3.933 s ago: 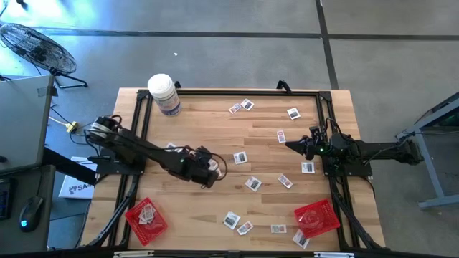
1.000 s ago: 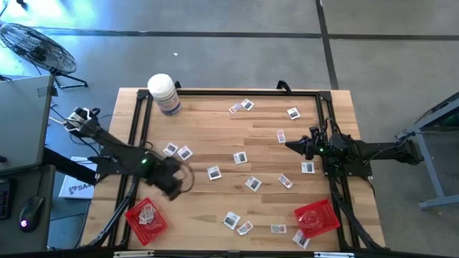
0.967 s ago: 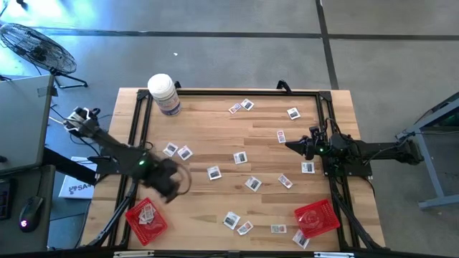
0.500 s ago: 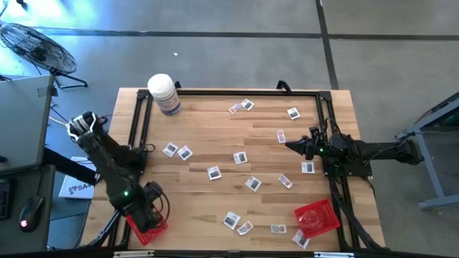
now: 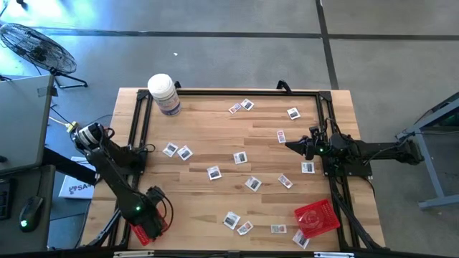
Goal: Pick & Place First Aid Supplies
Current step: Put the ointment pack into the left red bin
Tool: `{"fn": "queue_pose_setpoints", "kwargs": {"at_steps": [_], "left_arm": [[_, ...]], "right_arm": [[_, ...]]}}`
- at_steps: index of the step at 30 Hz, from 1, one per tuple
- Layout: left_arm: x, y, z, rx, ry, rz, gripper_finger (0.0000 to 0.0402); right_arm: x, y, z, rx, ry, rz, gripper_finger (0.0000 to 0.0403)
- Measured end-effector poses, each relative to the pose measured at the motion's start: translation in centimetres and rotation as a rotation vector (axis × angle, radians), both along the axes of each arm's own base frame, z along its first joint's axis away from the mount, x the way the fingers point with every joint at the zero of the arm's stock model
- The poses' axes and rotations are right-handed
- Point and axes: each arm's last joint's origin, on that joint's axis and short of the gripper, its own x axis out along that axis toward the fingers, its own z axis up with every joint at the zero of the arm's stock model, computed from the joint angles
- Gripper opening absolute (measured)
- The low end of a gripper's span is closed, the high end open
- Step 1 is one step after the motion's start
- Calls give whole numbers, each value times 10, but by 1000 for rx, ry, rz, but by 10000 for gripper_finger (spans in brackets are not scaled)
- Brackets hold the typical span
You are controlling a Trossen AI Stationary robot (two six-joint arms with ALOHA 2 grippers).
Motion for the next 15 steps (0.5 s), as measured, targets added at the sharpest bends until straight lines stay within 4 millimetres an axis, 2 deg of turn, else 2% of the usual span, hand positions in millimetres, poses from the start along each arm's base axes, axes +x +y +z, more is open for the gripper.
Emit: {"fn": "queue_pose_setpoints", "kwargs": {"at_steps": [4, 8, 12, 15], "left_arm": [[-6, 7, -12, 29, 58, 22, 9], [-9, 11, -21, 35, 83, 21, 35], [-11, 9, -19, -25, 146, -27, 72], [-12, 7, -8, -61, 210, -55, 92]], "right_arm": [[0, 0, 0, 0, 0, 0, 64], [0, 0, 0, 0, -1, 0, 64], [0, 0, 0, 0, -1, 0, 64], [0, 0, 0, 0, -1, 0, 64]]}}
